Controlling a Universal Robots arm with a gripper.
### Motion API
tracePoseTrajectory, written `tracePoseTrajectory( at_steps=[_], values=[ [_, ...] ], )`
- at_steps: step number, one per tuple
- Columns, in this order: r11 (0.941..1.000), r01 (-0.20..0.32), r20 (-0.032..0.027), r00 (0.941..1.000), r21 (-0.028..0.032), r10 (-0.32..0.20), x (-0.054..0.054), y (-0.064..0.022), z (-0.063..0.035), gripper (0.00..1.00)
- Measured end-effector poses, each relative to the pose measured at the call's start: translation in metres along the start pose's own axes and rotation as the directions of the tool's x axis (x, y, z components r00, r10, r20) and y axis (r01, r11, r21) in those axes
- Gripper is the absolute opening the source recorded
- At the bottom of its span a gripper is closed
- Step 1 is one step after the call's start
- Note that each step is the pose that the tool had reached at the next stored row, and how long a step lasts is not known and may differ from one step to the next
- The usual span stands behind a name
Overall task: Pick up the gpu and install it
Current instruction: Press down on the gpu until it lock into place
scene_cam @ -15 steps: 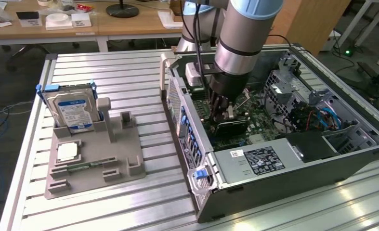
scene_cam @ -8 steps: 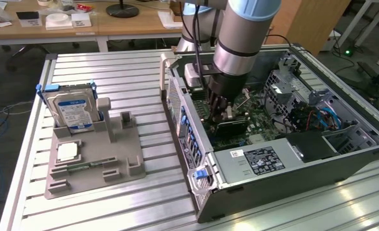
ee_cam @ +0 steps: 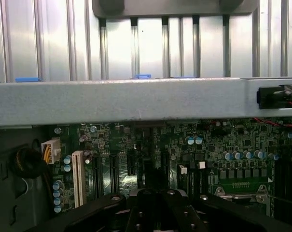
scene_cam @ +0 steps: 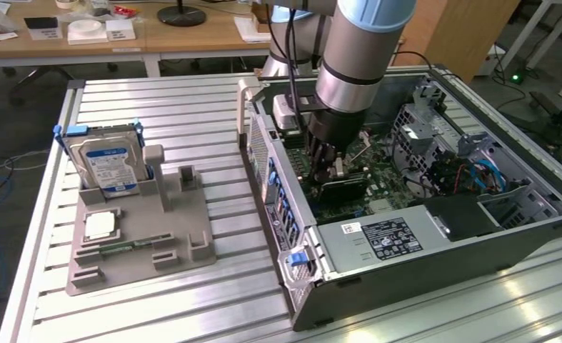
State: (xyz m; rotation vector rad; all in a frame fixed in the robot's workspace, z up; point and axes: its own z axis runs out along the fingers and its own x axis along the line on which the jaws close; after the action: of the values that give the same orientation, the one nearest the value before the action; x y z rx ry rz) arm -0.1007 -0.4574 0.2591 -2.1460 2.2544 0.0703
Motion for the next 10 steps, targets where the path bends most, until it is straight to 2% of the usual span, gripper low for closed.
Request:
tracePoseTrajectory(
  at_steps=[4,6,10],
  values=[
    [1.0000,0.000,0.0044,1.0000,0.0023,0.000,-0.001,-0.0002,-0.0034,0.11],
    [1.0000,0.000,0.0012,1.0000,0.0003,0.000,-0.001,0.0001,-0.0101,0.11],
    [1.0000,0.000,0.0014,1.0000,0.0004,0.000,-0.001,-0.0001,-0.0149,0.11]
  ],
)
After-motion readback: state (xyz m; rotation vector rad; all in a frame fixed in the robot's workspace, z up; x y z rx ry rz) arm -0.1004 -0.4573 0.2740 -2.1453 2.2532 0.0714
